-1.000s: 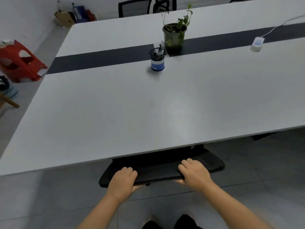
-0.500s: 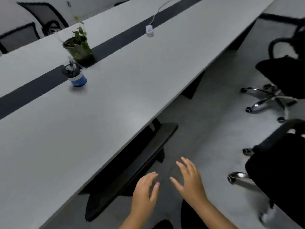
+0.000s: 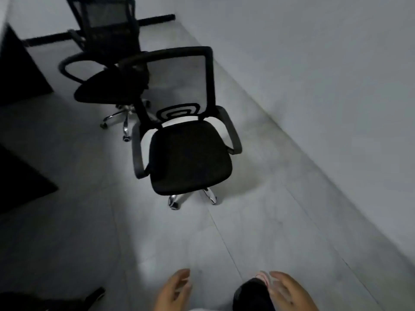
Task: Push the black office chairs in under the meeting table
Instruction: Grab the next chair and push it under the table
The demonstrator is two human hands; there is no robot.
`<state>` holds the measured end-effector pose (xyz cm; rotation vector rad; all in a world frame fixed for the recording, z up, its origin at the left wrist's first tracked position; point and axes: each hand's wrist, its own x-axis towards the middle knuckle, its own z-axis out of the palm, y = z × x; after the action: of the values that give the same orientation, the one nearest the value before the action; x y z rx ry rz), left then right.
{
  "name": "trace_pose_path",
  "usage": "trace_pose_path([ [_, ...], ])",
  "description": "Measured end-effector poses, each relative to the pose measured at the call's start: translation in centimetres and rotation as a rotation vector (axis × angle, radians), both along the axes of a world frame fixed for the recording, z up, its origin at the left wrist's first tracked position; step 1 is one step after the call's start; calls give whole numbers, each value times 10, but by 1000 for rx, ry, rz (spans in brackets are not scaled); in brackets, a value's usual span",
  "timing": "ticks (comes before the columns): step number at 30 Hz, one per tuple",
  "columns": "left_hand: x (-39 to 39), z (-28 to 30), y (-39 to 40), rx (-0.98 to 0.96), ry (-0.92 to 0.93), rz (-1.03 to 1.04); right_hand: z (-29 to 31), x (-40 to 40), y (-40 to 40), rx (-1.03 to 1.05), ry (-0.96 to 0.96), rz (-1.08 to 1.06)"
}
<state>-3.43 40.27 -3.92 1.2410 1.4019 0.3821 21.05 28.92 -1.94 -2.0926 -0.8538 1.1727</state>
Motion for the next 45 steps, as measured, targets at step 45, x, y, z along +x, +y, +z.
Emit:
trace_pose_path([
  [45, 728, -1, 574, 192, -75, 680, 11, 722, 689, 183, 1, 334],
])
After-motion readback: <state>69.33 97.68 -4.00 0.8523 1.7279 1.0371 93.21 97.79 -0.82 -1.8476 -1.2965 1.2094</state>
